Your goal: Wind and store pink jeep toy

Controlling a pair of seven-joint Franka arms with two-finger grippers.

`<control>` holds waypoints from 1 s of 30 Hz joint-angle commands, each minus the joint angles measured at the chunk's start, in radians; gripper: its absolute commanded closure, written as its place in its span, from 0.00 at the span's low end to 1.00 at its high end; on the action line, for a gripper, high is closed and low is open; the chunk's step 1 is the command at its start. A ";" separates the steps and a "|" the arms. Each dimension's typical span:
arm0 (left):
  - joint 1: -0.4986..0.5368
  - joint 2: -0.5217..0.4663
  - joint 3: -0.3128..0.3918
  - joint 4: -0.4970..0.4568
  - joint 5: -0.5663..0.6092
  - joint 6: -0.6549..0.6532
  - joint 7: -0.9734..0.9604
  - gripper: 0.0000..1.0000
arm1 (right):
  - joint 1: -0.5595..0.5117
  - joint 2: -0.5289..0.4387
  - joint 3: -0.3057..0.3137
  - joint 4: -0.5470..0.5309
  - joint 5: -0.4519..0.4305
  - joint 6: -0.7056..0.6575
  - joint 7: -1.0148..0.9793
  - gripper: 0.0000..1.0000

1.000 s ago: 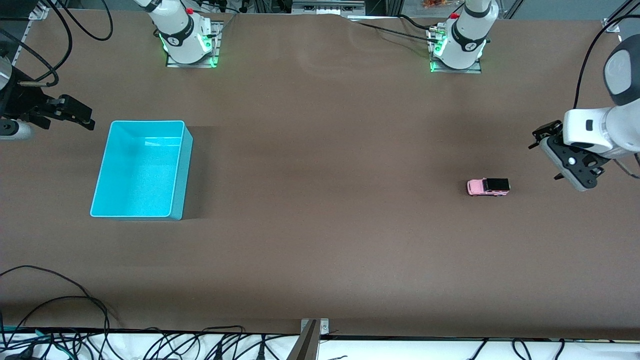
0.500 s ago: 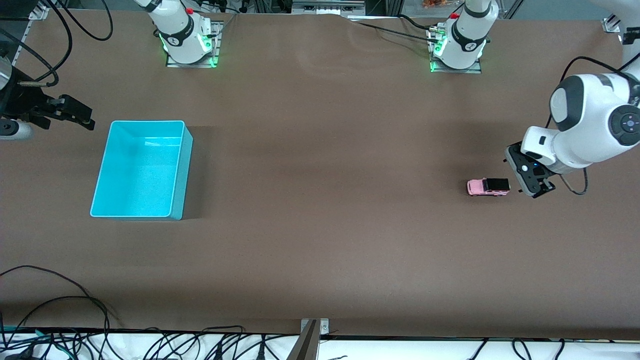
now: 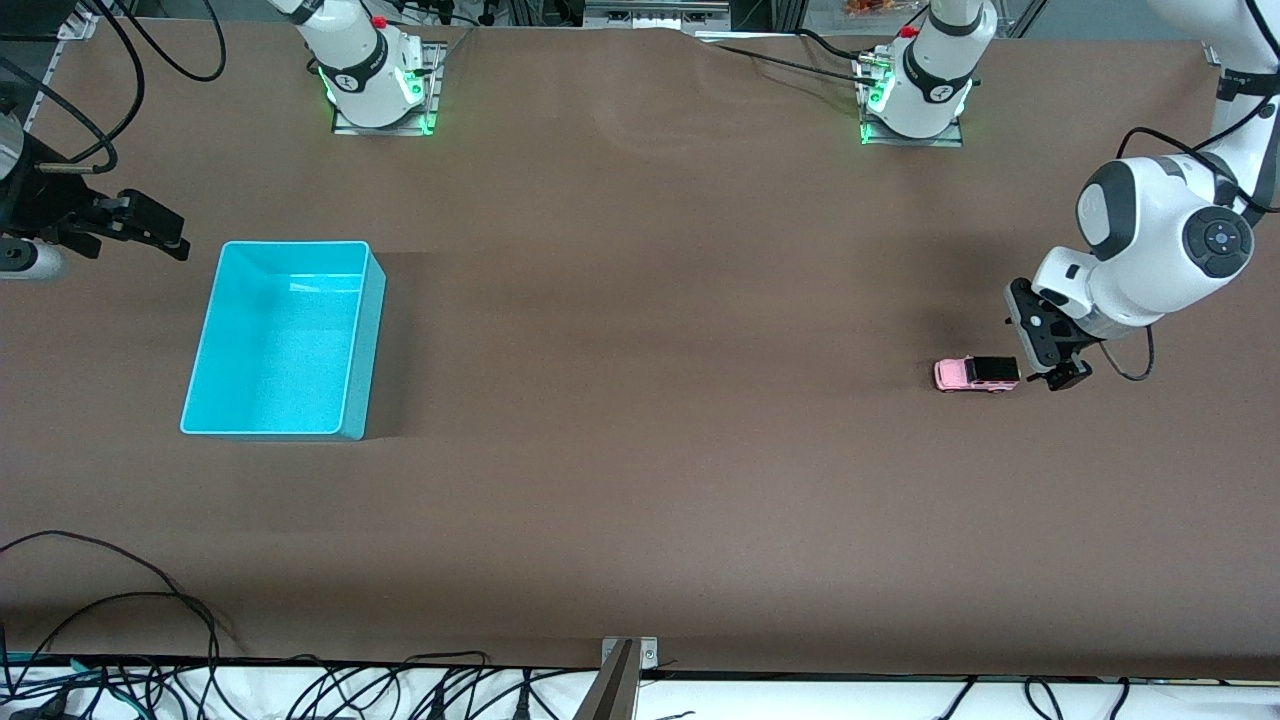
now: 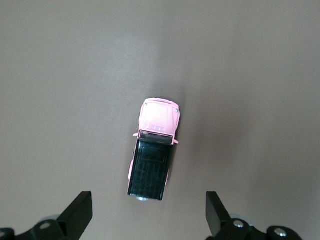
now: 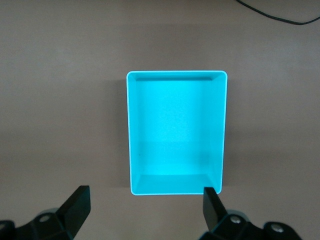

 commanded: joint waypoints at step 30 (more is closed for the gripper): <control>0.040 0.197 -0.019 0.001 -0.061 0.205 0.148 0.00 | -0.008 0.008 0.006 0.023 -0.004 -0.007 0.007 0.00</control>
